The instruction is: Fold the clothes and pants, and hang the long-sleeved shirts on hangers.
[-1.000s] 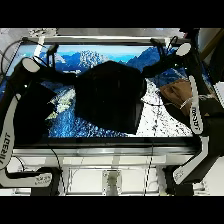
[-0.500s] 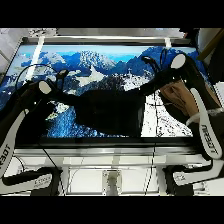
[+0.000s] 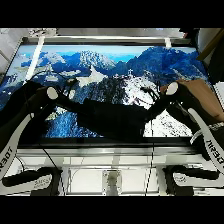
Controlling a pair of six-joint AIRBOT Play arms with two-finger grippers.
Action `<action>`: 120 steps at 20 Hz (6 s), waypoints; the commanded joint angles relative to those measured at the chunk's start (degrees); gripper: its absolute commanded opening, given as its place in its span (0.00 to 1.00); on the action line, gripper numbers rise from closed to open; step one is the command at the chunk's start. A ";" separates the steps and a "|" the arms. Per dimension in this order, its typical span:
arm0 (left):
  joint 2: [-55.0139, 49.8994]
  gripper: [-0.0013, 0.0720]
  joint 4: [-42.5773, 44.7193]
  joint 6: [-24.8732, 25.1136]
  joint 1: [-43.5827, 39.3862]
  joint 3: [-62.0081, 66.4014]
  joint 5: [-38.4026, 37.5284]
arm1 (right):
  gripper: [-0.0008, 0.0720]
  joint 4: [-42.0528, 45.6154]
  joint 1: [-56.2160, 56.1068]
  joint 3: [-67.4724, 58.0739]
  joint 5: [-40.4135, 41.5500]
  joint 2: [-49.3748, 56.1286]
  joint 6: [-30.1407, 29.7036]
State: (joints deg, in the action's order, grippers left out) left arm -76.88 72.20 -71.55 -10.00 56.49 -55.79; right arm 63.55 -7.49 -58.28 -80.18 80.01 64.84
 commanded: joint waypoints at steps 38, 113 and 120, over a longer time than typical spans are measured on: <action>-9.88 0.66 -1.27 -7.34 -1.33 14.21 34.18 | 0.07 -13.68 -0.02 -36.26 54.88 21.62 6.40; -13.49 0.40 -44.06 5.49 3.65 -4.46 20.76 | 0.59 -27.91 21.00 11.32 9.44 -2.95 -4.57; -13.49 0.05 -44.02 5.49 3.26 -4.46 20.83 | 0.59 -29.57 20.63 15.13 11.82 -4.90 -4.50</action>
State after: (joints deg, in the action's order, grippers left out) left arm -90.35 28.58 -66.02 -6.48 51.96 -35.48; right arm 35.22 13.41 -45.63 -70.46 76.38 60.31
